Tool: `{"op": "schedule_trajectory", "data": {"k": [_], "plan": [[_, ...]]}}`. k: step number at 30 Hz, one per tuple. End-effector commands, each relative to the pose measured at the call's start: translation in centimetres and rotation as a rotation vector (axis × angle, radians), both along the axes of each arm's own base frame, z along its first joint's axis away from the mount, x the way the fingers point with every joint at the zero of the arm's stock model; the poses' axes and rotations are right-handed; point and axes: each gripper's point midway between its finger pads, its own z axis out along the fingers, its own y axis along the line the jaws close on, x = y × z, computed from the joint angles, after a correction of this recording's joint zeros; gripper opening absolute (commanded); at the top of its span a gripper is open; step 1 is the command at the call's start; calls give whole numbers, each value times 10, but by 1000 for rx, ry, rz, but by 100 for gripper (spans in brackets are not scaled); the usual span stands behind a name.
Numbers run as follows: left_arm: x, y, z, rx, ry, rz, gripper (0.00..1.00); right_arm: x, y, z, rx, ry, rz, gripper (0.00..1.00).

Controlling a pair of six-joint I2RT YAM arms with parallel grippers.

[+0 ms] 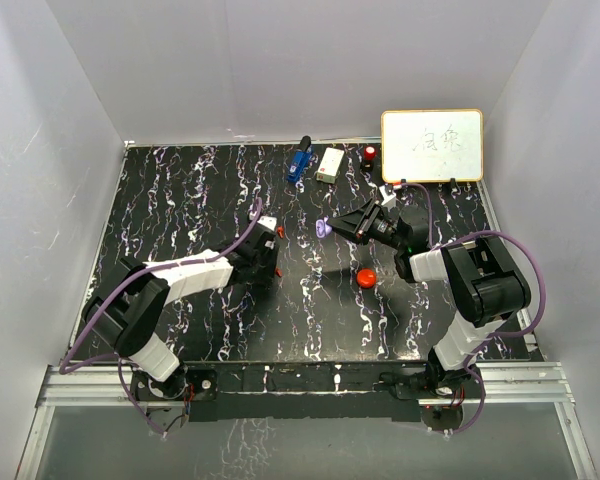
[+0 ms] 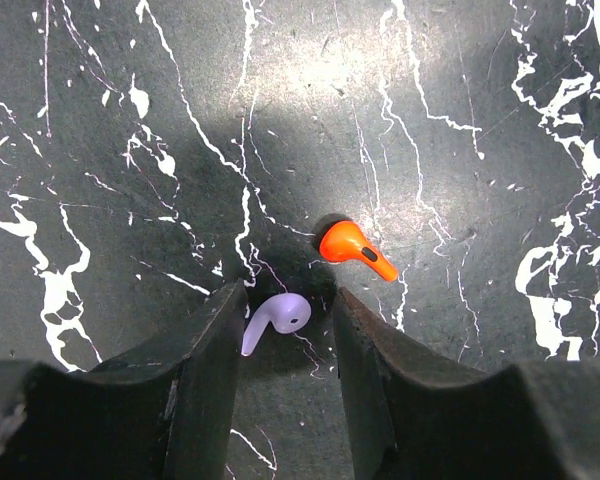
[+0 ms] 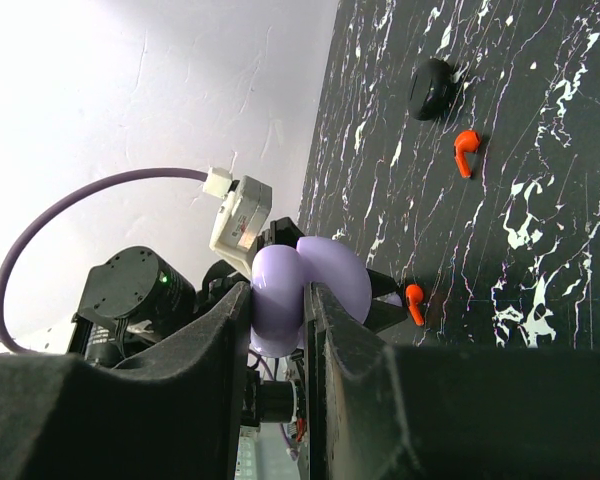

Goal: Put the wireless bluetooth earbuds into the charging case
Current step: Pick up the earbud from the center of the board.

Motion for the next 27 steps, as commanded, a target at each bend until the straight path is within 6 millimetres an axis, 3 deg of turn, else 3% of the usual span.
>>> {"op": "schedule_trajectory", "data": {"k": [1,18,27], "plan": [[-18,10,0,56,39,-21,40,0,2,11,12,-68,13,0],[-19,16,-11,155,36,-21,36,1,2,11,10,-68,13,0],[-20,16,-15,185,40,-28,28,1,2,12,10,-70,13,0]]}}
